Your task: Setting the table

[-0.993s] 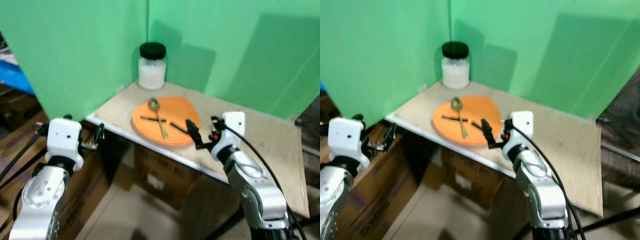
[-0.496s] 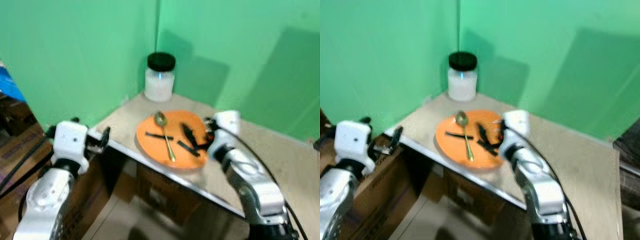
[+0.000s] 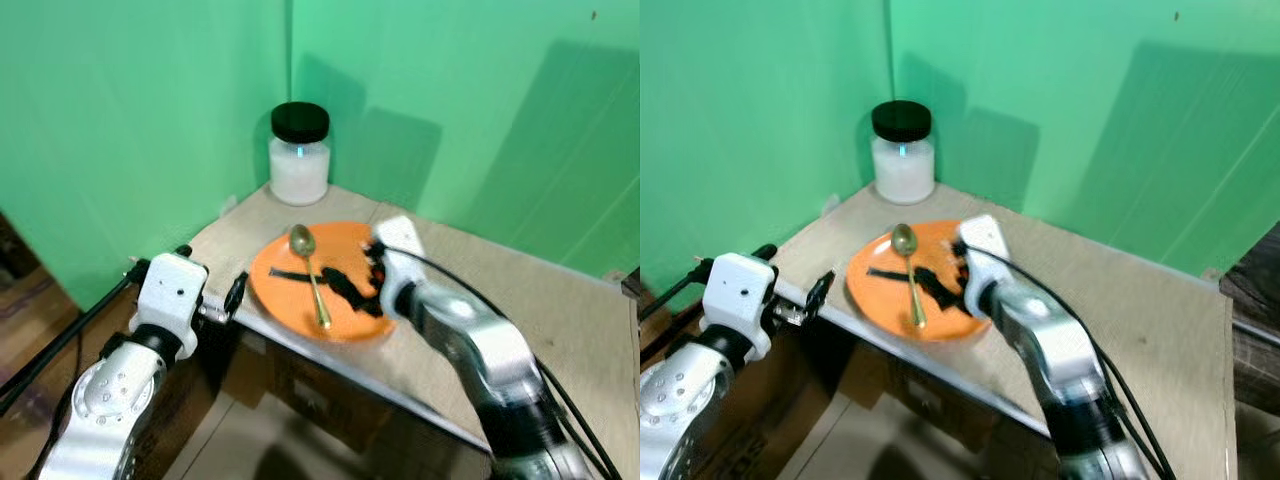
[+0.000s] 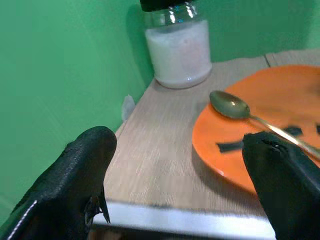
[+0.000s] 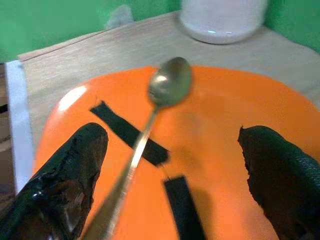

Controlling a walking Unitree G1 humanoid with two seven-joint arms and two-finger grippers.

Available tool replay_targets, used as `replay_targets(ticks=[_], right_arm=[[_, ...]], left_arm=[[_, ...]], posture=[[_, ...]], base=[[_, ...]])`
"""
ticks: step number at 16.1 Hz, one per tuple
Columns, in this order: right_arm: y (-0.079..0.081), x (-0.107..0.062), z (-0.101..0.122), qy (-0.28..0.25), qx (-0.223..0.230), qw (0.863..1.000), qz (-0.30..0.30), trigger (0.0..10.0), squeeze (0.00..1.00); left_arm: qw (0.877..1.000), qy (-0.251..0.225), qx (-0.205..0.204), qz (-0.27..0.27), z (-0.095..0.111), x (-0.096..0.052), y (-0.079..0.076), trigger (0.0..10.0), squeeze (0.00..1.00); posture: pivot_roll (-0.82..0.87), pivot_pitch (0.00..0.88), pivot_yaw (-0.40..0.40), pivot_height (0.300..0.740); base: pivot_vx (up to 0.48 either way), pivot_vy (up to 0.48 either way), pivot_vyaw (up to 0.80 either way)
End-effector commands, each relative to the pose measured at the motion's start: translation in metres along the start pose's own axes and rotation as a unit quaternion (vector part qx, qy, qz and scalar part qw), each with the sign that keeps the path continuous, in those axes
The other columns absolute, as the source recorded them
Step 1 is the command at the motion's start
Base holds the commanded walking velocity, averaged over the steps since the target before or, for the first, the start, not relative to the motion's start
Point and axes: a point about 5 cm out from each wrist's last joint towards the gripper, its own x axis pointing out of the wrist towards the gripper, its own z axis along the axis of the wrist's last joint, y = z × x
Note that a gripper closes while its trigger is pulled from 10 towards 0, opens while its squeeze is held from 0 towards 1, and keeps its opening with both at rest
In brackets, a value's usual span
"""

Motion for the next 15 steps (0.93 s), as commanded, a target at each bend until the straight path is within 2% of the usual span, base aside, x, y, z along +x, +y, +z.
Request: replay_targets(ticks=[1, 2, 3, 4, 5, 6, 7, 9, 11, 12, 13, 14, 15], right_arm=[[0.002, 0.009, 0.001, 0.021, -0.014, 1.0, 0.004, 10.0, 1.0], [0.006, 0.018, 0.006, 0.027, -0.04, 0.999, 0.014, 10.0, 1.0], [0.008, 0.021, 0.008, 0.029, -0.05, 0.998, 0.019, 10.0, 1.0], [0.014, 0.036, 0.016, 0.04, -0.066, 0.997, 0.015, 10.0, 1.0], [0.015, 0.039, 0.018, 0.041, -0.067, 0.997, 0.015, 10.0, 1.0], [0.022, 0.051, 0.024, 0.045, -0.066, 0.997, 0.013, 10.0, 0.27], [0.028, 0.057, 0.025, 0.053, -0.065, 0.996, 0.014, 10.0, 0.0], [0.033, 0.065, 0.023, 0.076, -0.067, 0.995, 0.01, 10.0, 0.0], [0.036, 0.07, 0.013, 0.125, -0.047, 0.991, -0.003, 10.0, 0.0], [0.036, 0.071, 0.012, 0.129, -0.042, 0.991, -0.003, 10.0, 0.0], [0.034, 0.073, 0.007, 0.146, -0.025, 0.989, -0.019, 8.1, 0.0], [0.032, 0.074, 0.007, 0.145, -0.013, 0.989, -0.027, 7.0, 0.0], [0.03, 0.074, 0.007, 0.143, 0.013, 0.989, -0.034, 5.5, 0.0]], left_arm=[[0.999, 0.006, -0.001, -0.032, -0.003, -0.001, -0.002, 10.0, 0.0], [0.998, 0.012, 0.001, -0.058, -0.005, -0.004, -0.002, 10.0, 0.0], [0.998, 0.014, 0.002, -0.069, -0.005, -0.005, -0.002, 10.0, 0.0], [0.994, 0.02, 0.005, -0.11, -0.007, -0.013, -0.001, 10.0, 0.0], [0.993, 0.022, 0.006, -0.118, -0.008, -0.015, -0.001, 10.0, 0.0], [0.988, 0.034, 0.009, -0.148, -0.011, -0.023, -0.001, 10.0, 0.0], [0.985, 0.041, 0.008, -0.168, -0.012, -0.028, -0.002, 10.0, 0.0], [0.981, 0.05, 0.006, -0.19, -0.015, -0.034, -0.003, 10.0, 0.0], [0.978, 0.058, 0.01, -0.198, -0.017, -0.038, -0.002, 10.0, 0.0], [0.978, 0.057, 0.01, -0.198, -0.017, -0.038, -0.001, 10.0, 0.0], [0.978, 0.058, 0.011, -0.198, -0.018, -0.039, 0.0, 10.0, 0.0], [0.978, 0.058, 0.011, -0.198, -0.018, -0.039, 0.0, 10.0, 0.0], [0.978, 0.058, 0.009, -0.2, -0.018, -0.039, -0.001, 10.0, 0.0]], posture=[[-0.04, 0.041, -0.035, 0.74], [-0.04, 0.044, -0.035, 0.74], [-0.04, 0.044, -0.035, 0.74], [-0.04, 0.052, -0.04, 0.74], [-0.04, 0.052, -0.04, 0.74], [-0.03, 0.056, -0.044, 0.74], [-0.03, 0.057, -0.044, 0.74], [-0.03, 0.062, -0.05, 0.74], [-0.02, 0.067, -0.059, 0.74], [-0.02, 0.067, -0.059, 0.74], [-0.02, 0.066, -0.06, 0.74], [-0.02, 0.067, -0.06, 0.74], [-0.02, 0.067, -0.06, 0.74]], base=[[0.0, 0.0, 0.0], [0.0, 0.0, 0.0], [0.0, 0.0, 0.0], [0.0, 0.0, 0.0], [0.0, 0.0, 0.0], [0.0, 0.0, 0.0], [0.0, 0.0, 0.0], [0.0, 0.0, 0.0], [0.0, 0.0, 0.0], [0.0, 0.0, 0.0], [0.0, 0.0, 0.0], [0.0, 0.0, 0.0], [0.0, 0.0, 0.0]])
